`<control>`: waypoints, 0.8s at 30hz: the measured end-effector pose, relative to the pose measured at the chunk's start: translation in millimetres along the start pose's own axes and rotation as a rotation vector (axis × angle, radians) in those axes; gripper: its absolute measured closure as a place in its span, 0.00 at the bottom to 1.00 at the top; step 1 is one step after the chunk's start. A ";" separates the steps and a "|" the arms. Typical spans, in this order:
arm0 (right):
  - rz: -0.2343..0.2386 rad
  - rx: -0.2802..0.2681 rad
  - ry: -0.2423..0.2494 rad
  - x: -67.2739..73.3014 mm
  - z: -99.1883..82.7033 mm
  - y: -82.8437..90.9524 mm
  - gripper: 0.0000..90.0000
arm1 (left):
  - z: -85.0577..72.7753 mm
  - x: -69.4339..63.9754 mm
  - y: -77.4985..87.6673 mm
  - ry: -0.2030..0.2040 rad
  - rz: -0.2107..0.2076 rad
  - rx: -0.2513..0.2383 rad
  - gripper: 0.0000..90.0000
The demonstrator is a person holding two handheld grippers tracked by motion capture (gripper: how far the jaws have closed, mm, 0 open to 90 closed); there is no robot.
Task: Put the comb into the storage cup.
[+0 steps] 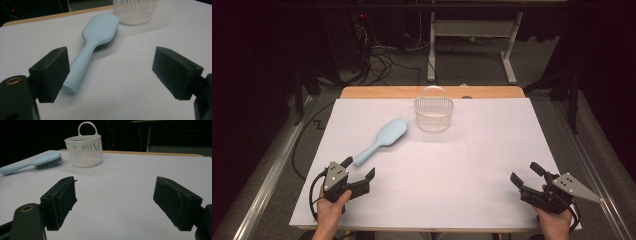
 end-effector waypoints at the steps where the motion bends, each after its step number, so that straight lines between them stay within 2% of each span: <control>1: 0.002 0.001 0.000 0.1 0.0 -0.1 0.21 | 0.3 -0.4 -0.3 0.000 -0.002 0.001 0.17; 24: 0.005 -0.002 0.002 0.5 0.1 -0.1 0.21 | 12.9 -12.2 -14.8 -0.031 -0.056 0.010 0.17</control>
Point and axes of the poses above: each handheld gripper's, and its own axes: y roughly backward along the jaws, z roughly out of its top, x roughly to its left, the point moved 3 cm from there along -y, roughly forward along the jaws, and after that the axes turned 6 degrees about -y, right-handed, at the moved point
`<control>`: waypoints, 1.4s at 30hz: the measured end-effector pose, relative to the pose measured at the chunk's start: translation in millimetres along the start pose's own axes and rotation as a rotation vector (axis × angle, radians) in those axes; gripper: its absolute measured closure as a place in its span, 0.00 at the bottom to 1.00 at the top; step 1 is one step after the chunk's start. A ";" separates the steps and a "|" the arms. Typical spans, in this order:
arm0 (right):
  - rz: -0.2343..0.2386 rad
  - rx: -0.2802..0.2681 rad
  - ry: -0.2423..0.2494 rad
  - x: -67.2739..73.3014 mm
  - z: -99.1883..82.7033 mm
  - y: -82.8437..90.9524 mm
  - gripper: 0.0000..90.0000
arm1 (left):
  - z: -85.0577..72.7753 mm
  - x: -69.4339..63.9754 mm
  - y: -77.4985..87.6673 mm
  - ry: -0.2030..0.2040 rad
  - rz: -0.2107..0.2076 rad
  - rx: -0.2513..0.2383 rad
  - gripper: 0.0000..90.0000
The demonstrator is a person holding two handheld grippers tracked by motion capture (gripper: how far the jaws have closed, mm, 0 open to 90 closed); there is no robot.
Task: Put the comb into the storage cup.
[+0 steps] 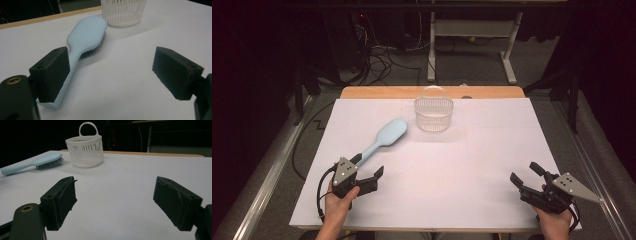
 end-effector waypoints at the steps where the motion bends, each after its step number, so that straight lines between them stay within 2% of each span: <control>1: 0.000 0.000 0.001 0.1 0.0 0.1 0.21 | 0.6 -0.6 -0.7 0.000 -0.002 -0.001 0.17; 22: 0.006 -0.004 0.002 0.4 0.2 0.0 0.21 | 13.2 -8.6 -20.5 0.000 -0.037 0.007 0.17; 29: 0.008 -0.003 0.002 0.4 0.1 -0.2 0.21 | 17.6 -7.9 -25.8 0.010 -0.041 0.007 0.17; 42: 0.011 0.000 0.005 0.5 0.0 -0.6 0.21 | 25.8 -5.8 -36.9 -0.007 -0.053 0.022 0.17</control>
Point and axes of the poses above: each handheld gripper's, and its own axes: y roughly backward along the jaws, z roughly out of its top, x roughly to its left, the point moved 3 cm from there along -y, roughly forward along the jaws, and after that the axes turned 6 degrees about -y, right-handed, at the moved point
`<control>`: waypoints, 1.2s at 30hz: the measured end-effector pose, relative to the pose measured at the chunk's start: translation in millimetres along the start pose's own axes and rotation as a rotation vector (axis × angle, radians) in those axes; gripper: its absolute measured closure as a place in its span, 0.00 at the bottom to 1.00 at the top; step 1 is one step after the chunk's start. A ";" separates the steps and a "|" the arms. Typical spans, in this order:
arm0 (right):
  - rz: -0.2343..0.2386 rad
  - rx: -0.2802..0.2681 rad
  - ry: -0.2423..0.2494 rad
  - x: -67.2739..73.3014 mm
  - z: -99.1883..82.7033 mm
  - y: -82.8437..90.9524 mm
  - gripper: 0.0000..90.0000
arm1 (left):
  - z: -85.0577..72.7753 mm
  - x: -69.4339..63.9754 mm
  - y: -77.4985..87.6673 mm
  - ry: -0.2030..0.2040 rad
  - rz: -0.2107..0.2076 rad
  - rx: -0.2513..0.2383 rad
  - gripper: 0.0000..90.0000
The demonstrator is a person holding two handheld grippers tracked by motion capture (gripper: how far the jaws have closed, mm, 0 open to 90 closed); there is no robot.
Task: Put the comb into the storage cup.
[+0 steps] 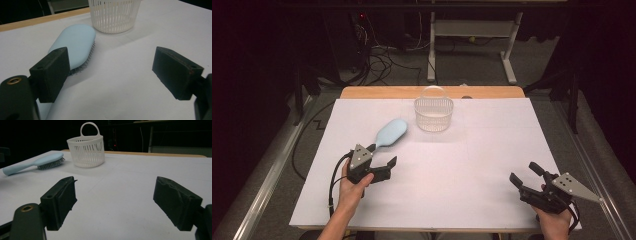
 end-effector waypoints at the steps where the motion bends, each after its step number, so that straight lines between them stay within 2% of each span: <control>1: 0.000 -0.001 0.000 0.2 0.1 0.1 0.21 | 0.5 0.4 -0.4 0.001 0.000 0.001 0.17; 4: -0.002 -0.002 -0.004 0.0 0.1 0.3 0.21 | 2.6 2.2 -1.1 -0.005 0.014 0.001 0.17; 13: 0.001 -0.001 -0.002 -0.1 0.0 0.1 0.21 | 9.7 9.2 -4.5 -0.008 0.005 0.029 0.22; 19: 0.001 0.001 -0.001 -0.3 0.0 -0.1 0.21 | 13.4 11.3 -6.3 -0.022 0.020 0.045 0.24; 23: 0.001 0.000 0.000 -0.1 0.0 0.2 0.21 | 14.6 14.7 -8.8 -0.029 0.028 0.092 0.22; 31: 0.004 0.003 -0.004 -0.2 -0.2 -0.6 0.21 | 19.5 20.9 -7.3 -0.039 0.045 0.143 0.25; 36: 0.005 0.003 -0.003 -0.5 -0.2 -0.8 0.21 | 20.5 26.9 -9.6 -0.002 0.035 0.226 0.25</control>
Point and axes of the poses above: each handheld gripper's, and its own axes: y roughly backward along the jaws, z roughly out of its top, x roughly to its left, the point moved 3 cm from there along -y, roughly forward along the jaws, and after that the axes turned 6 degrees about -y, right-handed, at the moved point
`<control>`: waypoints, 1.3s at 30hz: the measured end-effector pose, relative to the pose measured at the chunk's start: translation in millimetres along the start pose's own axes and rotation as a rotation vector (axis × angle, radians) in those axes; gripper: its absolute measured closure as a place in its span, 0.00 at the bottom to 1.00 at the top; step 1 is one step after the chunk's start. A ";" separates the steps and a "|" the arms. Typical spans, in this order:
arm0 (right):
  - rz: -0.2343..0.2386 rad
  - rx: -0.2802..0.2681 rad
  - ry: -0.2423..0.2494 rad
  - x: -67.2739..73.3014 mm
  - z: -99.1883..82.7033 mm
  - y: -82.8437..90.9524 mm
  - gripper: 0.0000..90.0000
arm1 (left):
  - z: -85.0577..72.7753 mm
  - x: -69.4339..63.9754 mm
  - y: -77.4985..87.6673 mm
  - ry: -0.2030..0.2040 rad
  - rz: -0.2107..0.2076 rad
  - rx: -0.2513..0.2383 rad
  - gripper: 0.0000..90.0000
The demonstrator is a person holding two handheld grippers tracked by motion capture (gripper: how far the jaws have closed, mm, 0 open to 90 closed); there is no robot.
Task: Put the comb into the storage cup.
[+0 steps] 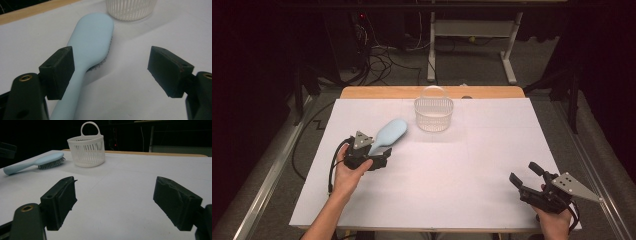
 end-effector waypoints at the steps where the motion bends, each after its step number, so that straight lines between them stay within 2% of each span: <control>1: 0.000 0.001 -0.001 0.1 -0.1 -0.1 0.21 | 0.1 1.1 -0.6 0.007 -0.003 0.016 0.24; 3: 0.001 0.001 0.000 0.0 -0.1 -0.2 0.21 | 0.1 3.3 -1.6 0.012 -0.003 0.035 0.23; 8: 0.002 -0.002 -0.003 -0.9 0.0 0.4 0.21 | 1.8 8.6 -3.2 0.023 0.019 0.070 0.29; 11: 0.004 -0.001 -0.002 -0.8 0.0 -0.1 0.21 | 3.8 10.6 -4.5 0.028 0.019 0.090 0.31; 19: 0.011 0.003 0.006 -0.1 -0.2 -0.4 0.21 | 9.3 18.1 -7.5 0.005 0.038 0.172 0.30; 31: 0.015 0.004 0.004 0.6 -0.3 -0.7 0.21 | 10.7 33.0 -25.7 -0.015 0.026 0.308 0.34; 35: 0.017 0.003 0.006 0.4 -0.2 -0.6 0.21 | 10.8 39.9 -32.7 -0.001 -0.013 0.349 0.37; 39: 0.018 0.005 0.004 0.6 -0.3 -0.9 0.21 | 10.5 43.8 -39.3 -0.004 -0.020 0.381 0.39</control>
Point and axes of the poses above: each handheld gripper's, and its own axes: y roughly backward along the jaws, z roughly out of its top, x roughly to its left, the point moved 3 cm from there along -y, roughly forward along the jaws, and after that the axes turned 6 degrees about -y, right-handed, at the moved point
